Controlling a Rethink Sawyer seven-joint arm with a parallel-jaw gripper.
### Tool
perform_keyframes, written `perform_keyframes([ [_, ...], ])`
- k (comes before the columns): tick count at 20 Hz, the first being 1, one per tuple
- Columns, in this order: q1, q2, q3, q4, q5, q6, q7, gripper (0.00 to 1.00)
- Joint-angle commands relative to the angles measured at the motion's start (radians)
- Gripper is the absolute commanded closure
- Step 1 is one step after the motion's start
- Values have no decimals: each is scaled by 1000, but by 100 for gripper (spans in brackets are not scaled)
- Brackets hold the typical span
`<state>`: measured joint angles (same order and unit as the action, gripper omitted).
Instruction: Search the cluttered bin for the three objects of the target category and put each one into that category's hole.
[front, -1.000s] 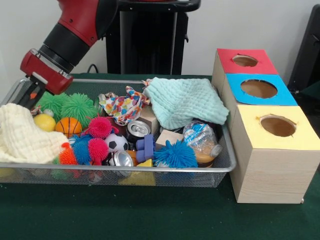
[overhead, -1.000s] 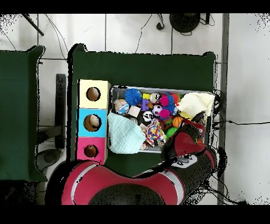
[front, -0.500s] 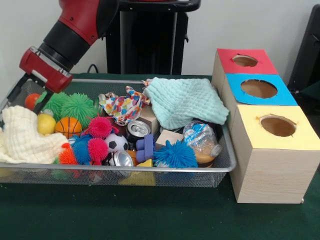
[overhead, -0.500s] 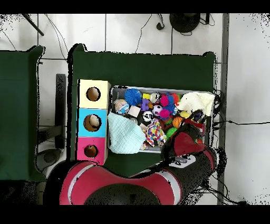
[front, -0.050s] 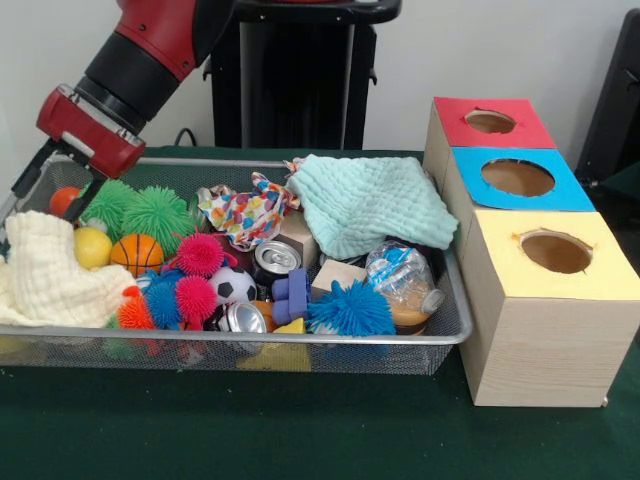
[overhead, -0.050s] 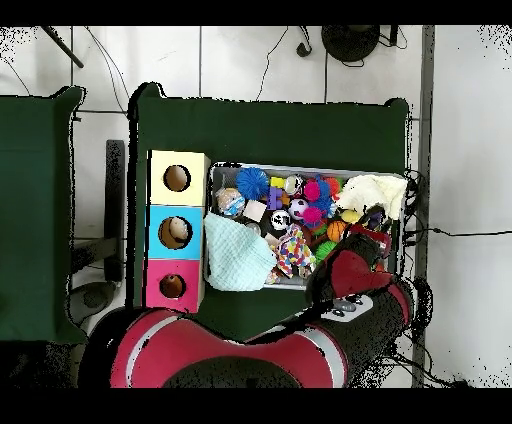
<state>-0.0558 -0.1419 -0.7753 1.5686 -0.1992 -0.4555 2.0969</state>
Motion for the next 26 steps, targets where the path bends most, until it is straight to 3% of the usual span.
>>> perform_keyframes([
  [1,1,-7,114,-83,-13,-130,64,0],
  [4,17,9,77,-95,17,-158,34,0],
  [14,-1,65,71,-149,56,-219,7,0],
  [19,-17,84,87,-184,34,-221,8,0],
  [20,-26,86,101,-205,5,-198,13,0],
  [26,-118,54,292,-369,-362,-4,115,0],
])
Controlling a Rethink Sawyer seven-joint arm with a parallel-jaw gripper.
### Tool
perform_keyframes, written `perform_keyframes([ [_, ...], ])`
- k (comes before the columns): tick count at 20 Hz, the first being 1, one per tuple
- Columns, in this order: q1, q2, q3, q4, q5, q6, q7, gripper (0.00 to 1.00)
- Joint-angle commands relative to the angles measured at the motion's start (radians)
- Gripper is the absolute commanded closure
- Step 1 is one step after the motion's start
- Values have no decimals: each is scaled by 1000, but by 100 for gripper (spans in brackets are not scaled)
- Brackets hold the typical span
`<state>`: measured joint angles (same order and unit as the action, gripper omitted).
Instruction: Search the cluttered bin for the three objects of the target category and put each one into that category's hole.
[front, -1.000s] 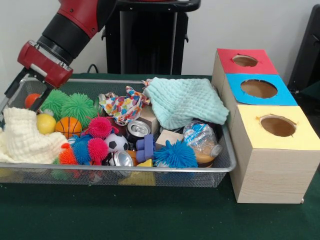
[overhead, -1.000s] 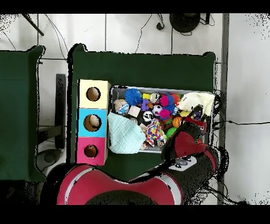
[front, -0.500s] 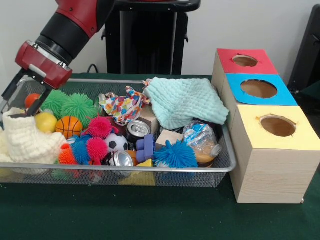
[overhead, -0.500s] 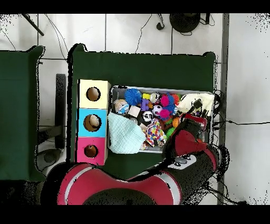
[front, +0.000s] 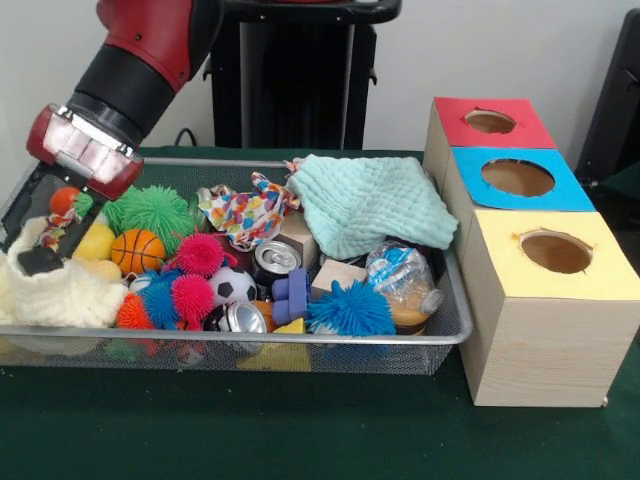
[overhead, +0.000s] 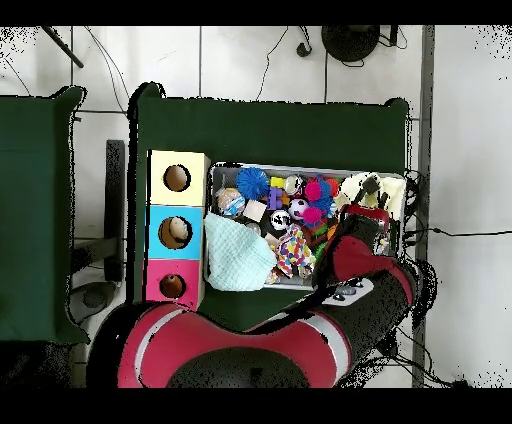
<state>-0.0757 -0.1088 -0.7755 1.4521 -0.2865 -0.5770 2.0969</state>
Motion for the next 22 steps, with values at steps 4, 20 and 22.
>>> perform_keyframes([
  [4,-149,-23,436,-294,-501,231,190,0],
  [20,-294,-161,693,-136,-629,406,78,100],
  [22,-271,-146,647,-141,-589,372,92,100],
])
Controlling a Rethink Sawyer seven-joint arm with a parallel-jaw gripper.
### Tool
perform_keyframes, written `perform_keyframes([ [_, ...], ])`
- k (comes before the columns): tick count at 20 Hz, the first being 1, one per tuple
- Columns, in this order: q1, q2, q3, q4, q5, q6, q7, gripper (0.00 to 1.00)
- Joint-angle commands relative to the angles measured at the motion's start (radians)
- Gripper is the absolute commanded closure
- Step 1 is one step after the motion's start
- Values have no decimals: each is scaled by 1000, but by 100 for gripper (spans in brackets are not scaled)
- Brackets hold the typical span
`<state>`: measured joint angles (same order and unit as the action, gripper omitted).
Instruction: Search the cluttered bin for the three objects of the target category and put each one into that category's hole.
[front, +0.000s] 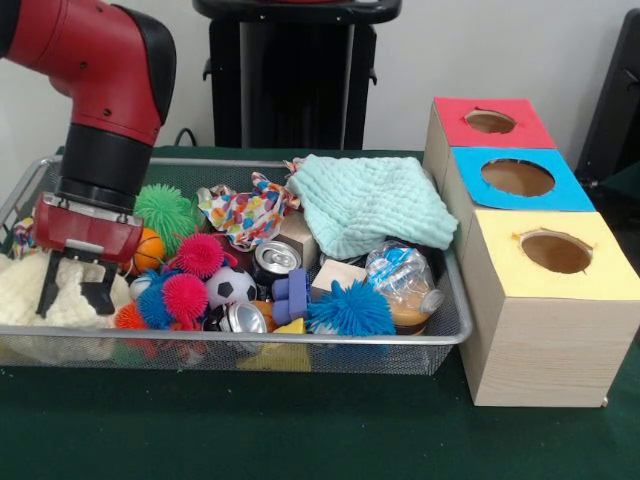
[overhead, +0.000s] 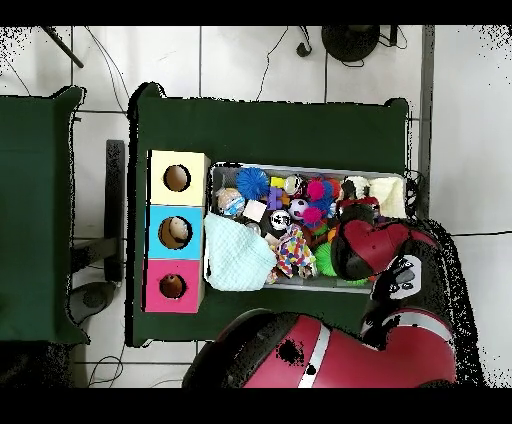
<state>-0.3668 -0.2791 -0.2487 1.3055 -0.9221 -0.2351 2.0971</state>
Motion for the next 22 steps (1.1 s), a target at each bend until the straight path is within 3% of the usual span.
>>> perform_keyframes([
  [1,17,18,128,13,46,53,92,100],
  [4,11,0,149,33,40,90,85,100],
  [11,53,-33,101,97,93,76,121,100],
  [15,73,-120,97,195,132,118,143,100],
  [22,35,-271,188,327,177,221,114,100],
])
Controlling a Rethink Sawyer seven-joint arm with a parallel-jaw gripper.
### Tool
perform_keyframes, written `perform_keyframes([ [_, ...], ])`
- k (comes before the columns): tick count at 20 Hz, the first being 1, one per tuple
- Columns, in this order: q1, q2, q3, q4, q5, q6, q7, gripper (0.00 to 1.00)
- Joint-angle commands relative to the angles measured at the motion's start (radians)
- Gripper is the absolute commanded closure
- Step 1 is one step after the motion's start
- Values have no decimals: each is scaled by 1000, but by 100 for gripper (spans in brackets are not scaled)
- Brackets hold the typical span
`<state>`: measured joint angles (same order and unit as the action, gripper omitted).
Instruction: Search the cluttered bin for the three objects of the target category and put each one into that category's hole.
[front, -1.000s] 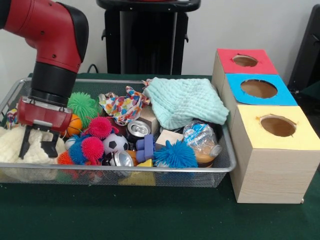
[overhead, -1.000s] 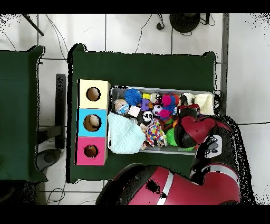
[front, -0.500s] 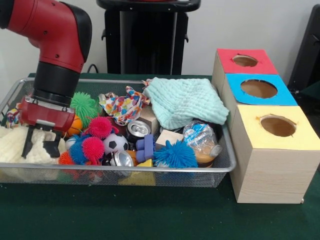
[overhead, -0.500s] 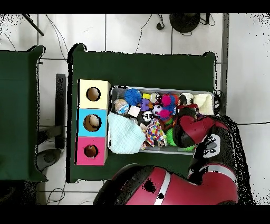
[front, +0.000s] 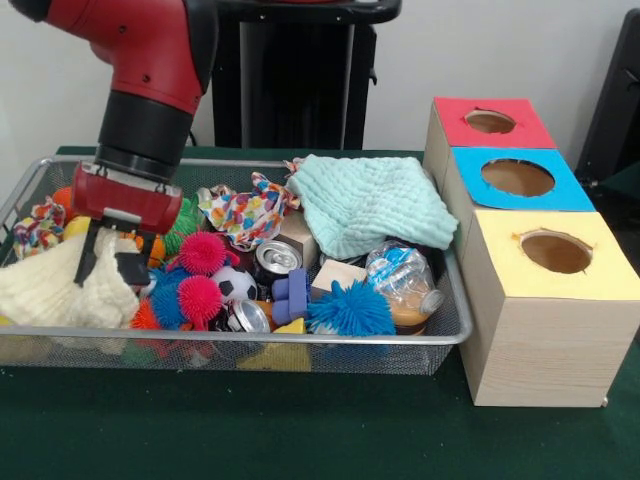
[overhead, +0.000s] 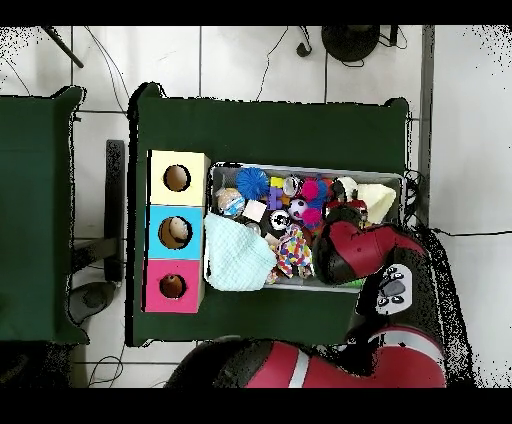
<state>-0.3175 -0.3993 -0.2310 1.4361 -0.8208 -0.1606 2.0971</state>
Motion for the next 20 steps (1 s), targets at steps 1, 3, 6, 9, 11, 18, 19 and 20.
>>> perform_keyframes([
  [1,-18,-169,179,211,86,160,110,100],
  [3,-26,-215,200,248,105,190,99,100],
  [6,-34,-267,220,295,128,217,87,100],
  [9,-41,-300,227,331,134,215,81,100],
  [11,-55,-326,243,357,136,223,69,100],
  [18,-114,-435,315,473,173,271,41,100],
  [19,-122,-455,326,493,183,281,37,100],
  [20,-128,-474,335,507,192,292,31,100],
])
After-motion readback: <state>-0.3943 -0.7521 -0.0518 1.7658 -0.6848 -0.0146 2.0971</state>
